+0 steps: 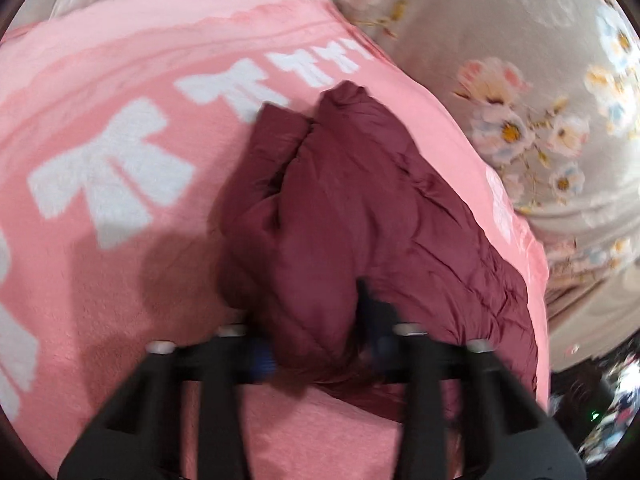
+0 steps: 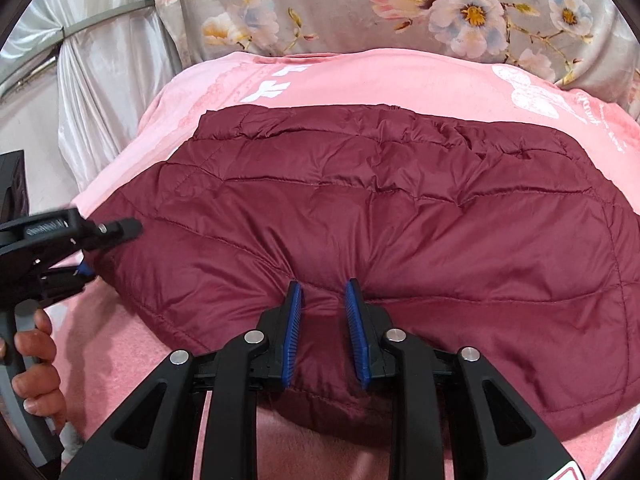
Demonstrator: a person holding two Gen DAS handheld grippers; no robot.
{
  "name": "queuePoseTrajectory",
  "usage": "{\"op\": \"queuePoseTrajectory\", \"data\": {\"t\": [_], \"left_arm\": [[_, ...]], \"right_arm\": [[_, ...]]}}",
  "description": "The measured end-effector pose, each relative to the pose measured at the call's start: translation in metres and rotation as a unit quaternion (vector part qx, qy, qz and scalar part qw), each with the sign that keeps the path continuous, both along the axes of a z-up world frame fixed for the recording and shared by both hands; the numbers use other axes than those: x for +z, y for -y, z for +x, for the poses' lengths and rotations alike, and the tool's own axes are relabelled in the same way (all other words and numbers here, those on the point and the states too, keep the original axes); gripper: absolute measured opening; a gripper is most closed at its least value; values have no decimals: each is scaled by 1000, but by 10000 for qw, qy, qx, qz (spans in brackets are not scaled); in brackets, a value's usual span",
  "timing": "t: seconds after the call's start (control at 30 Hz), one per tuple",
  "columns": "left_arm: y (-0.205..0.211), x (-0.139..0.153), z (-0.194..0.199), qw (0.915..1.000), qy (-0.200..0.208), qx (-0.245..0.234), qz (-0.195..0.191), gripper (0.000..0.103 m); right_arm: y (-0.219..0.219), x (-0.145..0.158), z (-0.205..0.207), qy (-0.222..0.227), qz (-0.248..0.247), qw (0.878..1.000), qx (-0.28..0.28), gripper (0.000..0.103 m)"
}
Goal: Fold large clothes
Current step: 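Lift the pinched jacket edge with both tools and fold it over the bundle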
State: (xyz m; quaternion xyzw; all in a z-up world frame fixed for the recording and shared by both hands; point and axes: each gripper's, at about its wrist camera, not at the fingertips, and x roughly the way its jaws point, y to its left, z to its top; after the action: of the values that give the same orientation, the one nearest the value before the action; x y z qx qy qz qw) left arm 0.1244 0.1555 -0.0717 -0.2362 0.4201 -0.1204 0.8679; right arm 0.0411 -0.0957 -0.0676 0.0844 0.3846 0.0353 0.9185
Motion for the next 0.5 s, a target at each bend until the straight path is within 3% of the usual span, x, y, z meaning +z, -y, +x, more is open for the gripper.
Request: {"op": "queuePoseTrajectory", "data": {"t": [0.1,0.3,0.5], "left_arm": [[3,27,-15,9991,373,-162,86,16],[34,82,-43,9923,1064,-602,209,14],[108,133,-68,9718,1750,-1536,357,13]], "right_arm": [[17,11,-17,38,244,9997,-79,17],[23,-5,-24,-156,366,9992,-55,15],[24,-12,-18,-133,515,9986,-43,13]]}}
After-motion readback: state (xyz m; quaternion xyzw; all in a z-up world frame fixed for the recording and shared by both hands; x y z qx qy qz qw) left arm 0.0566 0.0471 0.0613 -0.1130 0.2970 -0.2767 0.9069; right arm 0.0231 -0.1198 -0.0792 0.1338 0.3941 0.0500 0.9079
